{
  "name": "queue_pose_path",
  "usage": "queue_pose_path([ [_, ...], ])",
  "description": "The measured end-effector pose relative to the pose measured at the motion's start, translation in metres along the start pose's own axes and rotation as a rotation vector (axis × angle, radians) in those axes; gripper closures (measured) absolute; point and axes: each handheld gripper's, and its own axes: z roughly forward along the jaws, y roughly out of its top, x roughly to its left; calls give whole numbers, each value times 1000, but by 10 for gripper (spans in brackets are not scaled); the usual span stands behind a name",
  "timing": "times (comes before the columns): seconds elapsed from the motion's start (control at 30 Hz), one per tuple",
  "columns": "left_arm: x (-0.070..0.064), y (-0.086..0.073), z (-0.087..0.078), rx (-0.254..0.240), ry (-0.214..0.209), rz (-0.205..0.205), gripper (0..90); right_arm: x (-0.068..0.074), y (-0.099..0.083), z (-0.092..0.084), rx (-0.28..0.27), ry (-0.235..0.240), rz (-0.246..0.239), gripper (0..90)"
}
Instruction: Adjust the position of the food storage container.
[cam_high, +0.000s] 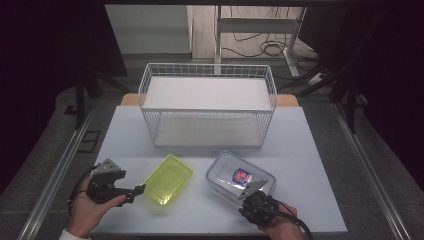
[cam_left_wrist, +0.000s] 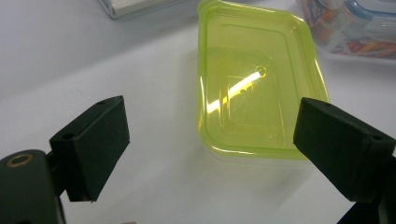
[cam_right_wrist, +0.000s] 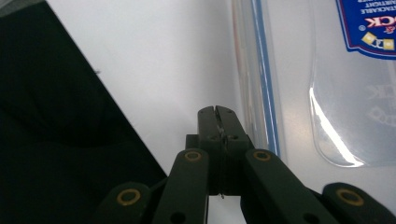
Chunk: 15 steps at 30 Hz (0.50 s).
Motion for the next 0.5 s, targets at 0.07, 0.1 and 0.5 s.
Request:
queue_pose_path([
  [0.07, 1, 0, -1, -2, -1, 0, 103, -5, -2, -1, -3, -12, 9, 894],
  [0.1, 1, 0, -1, -2, 1, 3, 103, -7, -3, -2, -4, -17, 19, 894],
  [0.5, 3, 0, -2, -1, 11, -2, 103, -41, -18, -5, 2, -111, 93, 894],
])
